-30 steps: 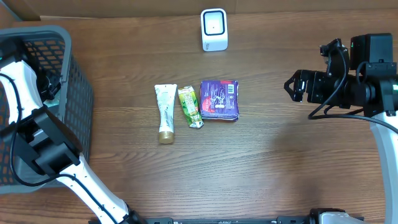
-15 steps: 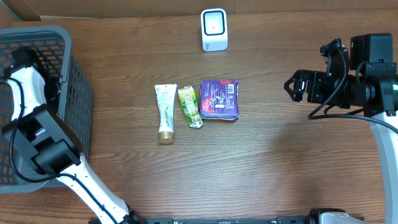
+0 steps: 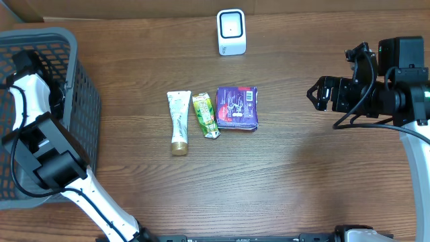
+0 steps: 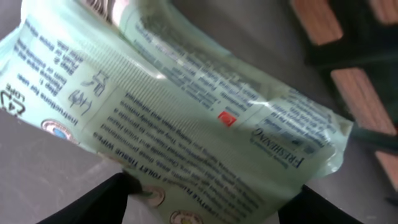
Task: Scan the item barcode
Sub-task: 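Reach the left gripper into the basket and grasp the light-green wipe pack, then carry the wipe pack right and set it right of the purple bag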
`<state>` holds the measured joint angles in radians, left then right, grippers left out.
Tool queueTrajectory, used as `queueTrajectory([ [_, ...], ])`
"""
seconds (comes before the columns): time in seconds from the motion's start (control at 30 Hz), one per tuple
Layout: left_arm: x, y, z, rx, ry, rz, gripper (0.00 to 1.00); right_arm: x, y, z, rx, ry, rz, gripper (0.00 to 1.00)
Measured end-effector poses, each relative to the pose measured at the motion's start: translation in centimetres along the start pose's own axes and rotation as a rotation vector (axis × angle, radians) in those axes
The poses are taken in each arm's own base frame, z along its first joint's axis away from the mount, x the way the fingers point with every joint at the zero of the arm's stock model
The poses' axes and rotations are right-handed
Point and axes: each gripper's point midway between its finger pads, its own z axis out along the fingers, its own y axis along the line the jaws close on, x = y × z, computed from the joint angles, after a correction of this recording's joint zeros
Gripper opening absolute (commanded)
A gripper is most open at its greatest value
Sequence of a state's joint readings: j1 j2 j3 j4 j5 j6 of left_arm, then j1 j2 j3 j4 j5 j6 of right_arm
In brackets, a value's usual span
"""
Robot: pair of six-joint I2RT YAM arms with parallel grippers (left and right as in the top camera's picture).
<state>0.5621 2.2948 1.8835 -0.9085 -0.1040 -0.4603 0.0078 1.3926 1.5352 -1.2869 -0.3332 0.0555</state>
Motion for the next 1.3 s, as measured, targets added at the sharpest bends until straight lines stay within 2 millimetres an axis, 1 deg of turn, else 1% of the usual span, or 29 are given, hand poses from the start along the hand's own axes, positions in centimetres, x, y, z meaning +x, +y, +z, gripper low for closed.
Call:
queueTrajectory([
  [0.03, -0.2, 0.0, 0.0, 0.001, -0.008, 0.001, 0.23, 0.0, 0.0, 0.0, 0.0, 0.001, 0.001, 1.0],
  [0.07, -0.4, -0.1, 0.1, 0.003, -0.016, 0.004, 0.04, 0.0, 0.0, 0.0, -0.001, 0.0, 0.0, 1.0],
  [0.23, -0.6, -0.1, 0.1, 0.0, -0.028, 0.008, 0.04, 0.0, 0.0, 0.0, -0.003, 0.001, 0.001, 1.0],
  [0.33, -0.4, 0.1, 0.0, -0.006, -0.017, 0.01, 0.04, 0.0, 0.0, 0.0, -0.003, 0.0, 0.0, 1.0],
  [0.4, 0.1, 0.3, -0.3, -0.019, 0.009, 0.013, 0.04, 0.0, 0.1, 0.0, -0.003, 0.0, 0.0, 1.0],
  [0.47, 0.7, 0.6, -0.6, -0.031, 0.033, 0.016, 0.04, 0.0, 0.0, 0.0, -0.003, 0.0, 0.0, 1.0],
  [0.53, 1.6, 1.2, -1.2, -0.048, 0.072, 0.021, 0.04, 0.0, 0.1, 0.0, -0.003, 0.0, 0.0, 1.0],
  [0.6, 2.3, 1.5, -2.1, -0.054, 0.099, 0.024, 0.04, -0.1, 0.1, 0.0, -0.003, -0.003, -0.001, 1.0],
  [0.63, 2.4, 1.6, -2.9, -0.051, 0.102, 0.027, 0.04, -0.1, 0.1, 0.0, -0.004, -0.005, -0.002, 1.0],
  [0.7, 2.3, 1.6, -5.1, -0.033, 0.091, 0.032, 0.04, -0.3, 0.1, 0.0, -0.004, -0.011, -0.004, 1.0],
  [0.8, 1.3, 1.5, -10.6, 0.015, 0.013, 0.035, 0.04, -0.4, 0.1, 0.0, -0.005, -0.017, -0.006, 1.0],
  [0.87, 0.5, 1.6, -15.5, 0.061, -0.078, 0.034, 0.04, -0.5, 0.1, 0.0, -0.006, -0.021, -0.007, 1.0],
  [0.9, 0.1, 1.7, -18.4, 0.09, -0.136, 0.031, 0.04, -0.6, 0.1, 0.0, -0.006, -0.023, -0.009, 1.0],
  [0.93, 0.0, 1.9, -21.2, 0.116, -0.189, 0.027, 0.04, -0.7, 0.1, 0.0, -0.006, -0.026, -0.01, 1.0],
  [0.97, 0.0, 2.1, -23.3, 0.136, -0.231, 0.028, 0.04, -0.7, 0.2, 0.0, -0.007, -0.03, -0.011, 1.0],
  [1.0, 0.3, 2.3, -25.9, 0.16, -0.278, 0.026, 0.04, -0.8, 0.2, 0.0, -0.007, -0.03, -0.011, 1.0],
  [1.03, 0.8, 2.4, -28.2, 0.181, -0.316, 0.035, 0.04, -0.9, 0.2, 0.0, -0.007, -0.034, -0.012, 1.0],
  [1.1, 2.3, 2.0, -31.8, 0.225, -0.379, 0.068, 0.04, -0.9, 0.2, 0.0, -0.007, -0.035, -0.013, 1.0],
  [1.13, 3.1, 1.5, -33.3, 0.247, -0.403, 0.098, 0.04, -0.9, 0.2, 0.0, -0.007, -0.035, -0.013, 1.0],
  [1.17, 4.4, 0.6, -34.8, 0.276, -0.423, 0.143, 0.04, -0.9, 0.2, 0.0, -0.007, -0.034, -0.013, 1.0],
  [1.23, 6.7, -1.4, -36.5, 0.323, -0.438, 0.244, 0.04, -0.9, 0.2, 0.0, -0.007, -0.035, -0.013, 1.0],
  [1.3, 9.5, -4.1, -37.5, 0.371, -0.431, 0.374, 0.04, -0.9, 0.2, 0.0, -0.008, -0.035, -0.014, 0.96],
])
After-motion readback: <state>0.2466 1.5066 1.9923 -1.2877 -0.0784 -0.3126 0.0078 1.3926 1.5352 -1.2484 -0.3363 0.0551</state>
